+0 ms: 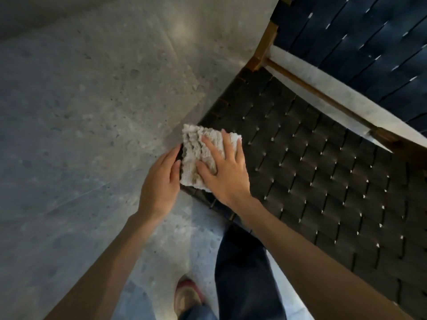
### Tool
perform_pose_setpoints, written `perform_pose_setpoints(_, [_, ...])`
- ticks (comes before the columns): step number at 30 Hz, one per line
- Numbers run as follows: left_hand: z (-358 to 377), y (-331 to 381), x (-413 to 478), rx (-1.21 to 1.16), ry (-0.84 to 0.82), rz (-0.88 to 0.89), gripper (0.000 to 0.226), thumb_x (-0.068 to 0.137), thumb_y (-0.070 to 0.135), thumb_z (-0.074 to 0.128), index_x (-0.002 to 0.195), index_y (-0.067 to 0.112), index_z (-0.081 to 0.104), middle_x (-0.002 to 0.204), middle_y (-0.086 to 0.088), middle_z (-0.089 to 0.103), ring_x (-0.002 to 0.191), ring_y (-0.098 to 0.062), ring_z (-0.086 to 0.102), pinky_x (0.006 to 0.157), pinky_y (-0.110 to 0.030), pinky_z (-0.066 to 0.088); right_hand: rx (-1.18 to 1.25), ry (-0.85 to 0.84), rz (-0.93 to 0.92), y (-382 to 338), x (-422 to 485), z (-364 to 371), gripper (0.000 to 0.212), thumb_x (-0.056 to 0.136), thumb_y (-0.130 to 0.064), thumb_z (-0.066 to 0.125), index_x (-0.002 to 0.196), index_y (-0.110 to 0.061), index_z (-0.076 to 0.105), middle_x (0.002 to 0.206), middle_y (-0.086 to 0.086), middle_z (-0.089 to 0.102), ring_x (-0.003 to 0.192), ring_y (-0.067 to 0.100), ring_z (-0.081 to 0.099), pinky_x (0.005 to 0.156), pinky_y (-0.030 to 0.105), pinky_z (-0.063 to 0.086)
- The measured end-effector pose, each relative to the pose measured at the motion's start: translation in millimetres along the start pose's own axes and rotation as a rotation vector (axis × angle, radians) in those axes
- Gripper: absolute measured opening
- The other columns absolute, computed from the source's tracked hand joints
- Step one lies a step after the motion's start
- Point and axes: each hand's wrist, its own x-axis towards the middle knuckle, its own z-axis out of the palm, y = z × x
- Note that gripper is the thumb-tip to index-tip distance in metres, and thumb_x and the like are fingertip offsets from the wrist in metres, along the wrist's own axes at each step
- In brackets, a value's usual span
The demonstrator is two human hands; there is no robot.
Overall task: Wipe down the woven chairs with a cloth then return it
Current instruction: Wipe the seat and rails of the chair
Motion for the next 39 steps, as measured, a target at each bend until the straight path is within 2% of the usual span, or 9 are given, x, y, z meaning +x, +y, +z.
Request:
perform_pose_setpoints(4, [-3.3, -0.3, -19.8, -0.031, 0.018, 0.007, 0.043, 0.101, 0.012, 0.034, 0.143, 0.019, 0.038, 0.135, 0.008, 0.046, 0.121, -0.002, 0.043, 0.099, -0.006, 0.029, -0.049, 0.031, 0.099, -23.8, -35.3, 11.2, 0.073, 0.086, -0.072, 0.037, 0.148, -0.049, 0.006, 0.16, -0.007, -0.016, 0.144, 0.032, -0.022, 0.118, 0.046, -0.008])
perform_pose_setpoints(7, [-1.6, 3.6, -19.5, 0.098, 0.053, 0.036, 0.042, 0.101, 0.013, 0.036, 0.143, 0.013, 0.039, 0.144, -0.004, 0.043, 0.131, -0.018, 0.04, 0.114, -0.039, 0.028, -0.149, 0.079, 0.102, -14.7, -32.7, 11.3, 0.068, 0.091, -0.066, 0.031, 0.15, -0.043, 0.008, 0.16, -0.004, -0.017, 0.145, 0.031, -0.021, 0.119, 0.051, -0.004])
perform_pose_setpoints(9, [1.8, 12.4, -11.9, 0.191, 0.021, 0.082, 0.042, 0.101, 0.015, 0.036, 0.143, 0.013, 0.038, 0.146, -0.004, 0.04, 0.135, -0.019, 0.036, 0.116, -0.047, 0.022, -0.21, 0.126, 0.105, 0.3, -29.9, 6.8, 0.065, 0.094, -0.06, 0.031, 0.152, -0.037, 0.012, 0.16, -0.005, -0.018, 0.145, 0.029, -0.022, 0.119, 0.052, -0.005])
perform_pose_setpoints(14, [31.9, 35.9, 26.0, 0.418, -0.082, 0.205, 0.046, 0.1, 0.017, 0.039, 0.146, 0.019, 0.032, 0.153, -0.002, 0.03, 0.144, -0.019, 0.019, 0.119, -0.041, 0.012, -0.262, 0.138, 0.041, 40.3, -14.9, -3.3, 0.077, 0.087, -0.061, 0.01, 0.153, -0.024, 0.013, 0.161, -0.004, -0.008, 0.146, 0.021, -0.018, 0.119, 0.045, -0.011])
perform_pose_setpoints(18, [55.8, 42.1, 63.3, 0.535, -0.078, 0.275, 0.052, 0.098, 0.015, 0.043, 0.147, 0.021, 0.029, 0.155, -0.003, 0.025, 0.145, -0.022, 0.013, 0.119, -0.041, 0.012, -0.187, 0.226, 0.039, 69.4, 17.5, -6.7, 0.061, 0.1, -0.048, 0.028, 0.153, -0.023, 0.012, 0.162, -0.005, 0.0, 0.148, 0.018, -0.011, 0.12, 0.041, -0.009])
perform_pose_setpoints(23, [73.4, 41.1, 97.9, 0.483, -0.004, 0.3, 0.051, 0.097, 0.018, 0.042, 0.146, 0.025, 0.031, 0.154, -0.004, 0.026, 0.142, -0.022, 0.023, 0.115, -0.042, 0.026, -0.155, 0.362, 0.119, 108.3, 87.4, -22.0, 0.059, 0.1, -0.046, 0.032, 0.153, -0.023, 0.017, 0.161, -0.005, 0.008, 0.148, 0.019, -0.002, 0.12, 0.04, -0.005])
perform_pose_setpoints(27, [87.7, 28.0, 101.9, 0.698, 0.02, 0.476, 0.048, 0.098, 0.036, 0.021, 0.136, 0.027, 0.049, 0.15, -0.008, 0.035, 0.141, -0.027, 0.027, 0.115, -0.052, 0.019, -0.175, 0.436, 0.148, 130.8, 142.1, -38.0, 0.059, 0.1, -0.046, 0.031, 0.152, -0.021, 0.021, 0.161, -0.002, 0.012, 0.148, 0.023, 0.003, 0.12, 0.045, -0.002])
perform_pose_setpoints(32, [90.0, 29.5, 104.2, 0.743, -0.021, 0.479, 0.046, 0.1, 0.04, 0.02, 0.144, 0.037, 0.03, 0.158, 0.001, 0.015, 0.146, -0.019, 0.006, 0.118, -0.045, 0.003, -0.179, 0.495, 0.201, 140.2, 180.4, -55.9, 0.057, 0.098, -0.046, 0.032, 0.147, -0.017, 0.035, 0.155, 0.003, 0.03, 0.146, 0.026, 0.016, 0.12, 0.046, 0.002])
perform_pose_setpoints(39, [89.3, 39.4, 105.8, 0.761, -0.123, 0.449, 0.045, 0.101, 0.043, 0.025, 0.145, 0.04, 0.026, 0.158, 0.01, 0.013, 0.146, -0.011, 0.002, 0.12, -0.039, 0.001, -0.18, 0.495, 0.307, 156.8, 176.6, -72.9, 0.057, 0.097, -0.046, 0.032, 0.141, -0.012, 0.043, 0.149, 0.009, 0.038, 0.14, 0.032, 0.025, 0.118, 0.049, 0.01])
